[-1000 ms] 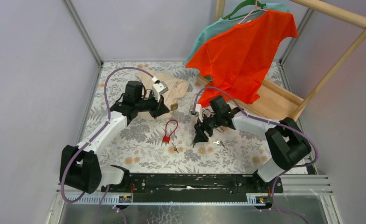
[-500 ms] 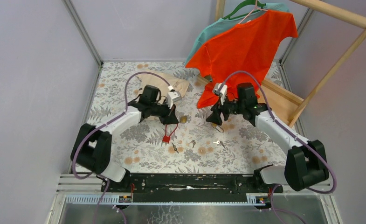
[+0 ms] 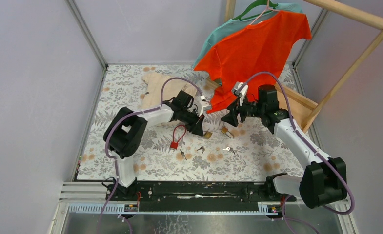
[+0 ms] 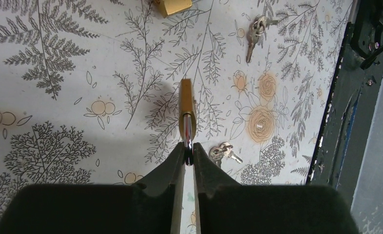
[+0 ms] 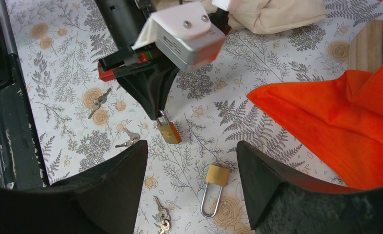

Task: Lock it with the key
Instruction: Place the lock at the center of the board, then reset both arms

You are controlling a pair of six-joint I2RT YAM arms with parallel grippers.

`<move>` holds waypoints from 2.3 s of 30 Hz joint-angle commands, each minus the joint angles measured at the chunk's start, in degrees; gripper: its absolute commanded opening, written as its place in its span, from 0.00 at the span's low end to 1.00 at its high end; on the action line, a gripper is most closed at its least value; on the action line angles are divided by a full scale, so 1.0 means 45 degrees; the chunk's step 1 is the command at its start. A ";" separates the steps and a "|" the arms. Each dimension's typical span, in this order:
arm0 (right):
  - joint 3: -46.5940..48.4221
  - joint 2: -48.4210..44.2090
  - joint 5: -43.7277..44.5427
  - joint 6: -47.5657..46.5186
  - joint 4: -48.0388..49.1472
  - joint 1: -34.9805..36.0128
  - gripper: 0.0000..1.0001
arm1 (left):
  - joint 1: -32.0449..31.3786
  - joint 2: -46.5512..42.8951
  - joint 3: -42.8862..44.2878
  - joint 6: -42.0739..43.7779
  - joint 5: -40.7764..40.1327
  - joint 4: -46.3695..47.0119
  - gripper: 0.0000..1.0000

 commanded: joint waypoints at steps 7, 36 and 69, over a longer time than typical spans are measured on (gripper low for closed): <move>-0.0039 -0.0281 -0.0627 0.0172 0.0534 -0.0141 0.74 | 0.0089 0.0515 0.0641 -0.0368 -0.0046 -0.0206 0.17; -0.0027 -0.0594 -0.0478 0.0063 0.0443 -0.0458 0.75 | 0.0594 -0.3024 -0.0802 0.0411 -0.3525 0.0720 0.67; 0.1327 -0.2404 0.8296 0.1201 -0.1835 -0.0524 0.99 | 0.3095 -1.2988 -0.4333 0.0563 -1.2098 0.1591 1.00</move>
